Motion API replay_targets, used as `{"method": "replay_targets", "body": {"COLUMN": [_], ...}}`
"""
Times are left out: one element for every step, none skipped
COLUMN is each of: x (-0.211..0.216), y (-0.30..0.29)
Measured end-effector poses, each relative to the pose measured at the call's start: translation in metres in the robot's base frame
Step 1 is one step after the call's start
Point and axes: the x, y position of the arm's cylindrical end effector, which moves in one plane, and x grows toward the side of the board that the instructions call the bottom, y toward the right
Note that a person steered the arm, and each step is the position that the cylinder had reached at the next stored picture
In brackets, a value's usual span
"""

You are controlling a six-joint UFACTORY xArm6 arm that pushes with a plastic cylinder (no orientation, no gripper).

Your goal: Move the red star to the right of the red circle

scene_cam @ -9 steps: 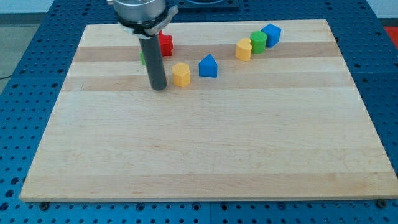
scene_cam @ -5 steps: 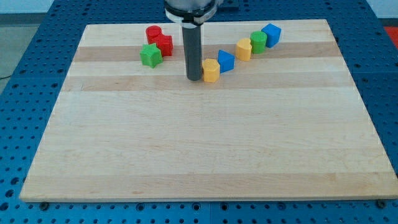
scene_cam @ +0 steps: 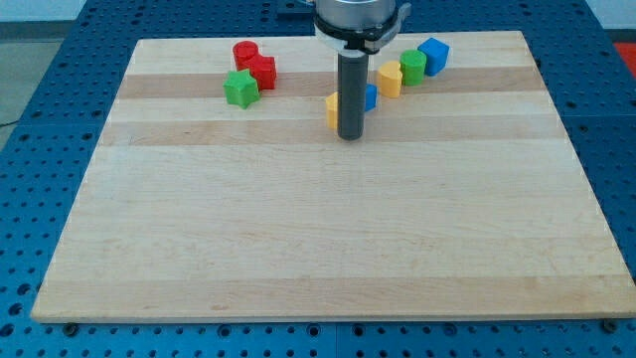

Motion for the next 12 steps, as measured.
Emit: {"method": "replay_targets", "body": {"x": [-0.010,-0.020,-0.034,-0.041,-0.041,-0.029,0.021,0.029,0.006,-0.024,-0.033,-0.033], "y": [0.000,0.010,0.015,0.015,0.015,0.015,-0.007,-0.080,-0.130,-0.136,-0.116,-0.083]}}
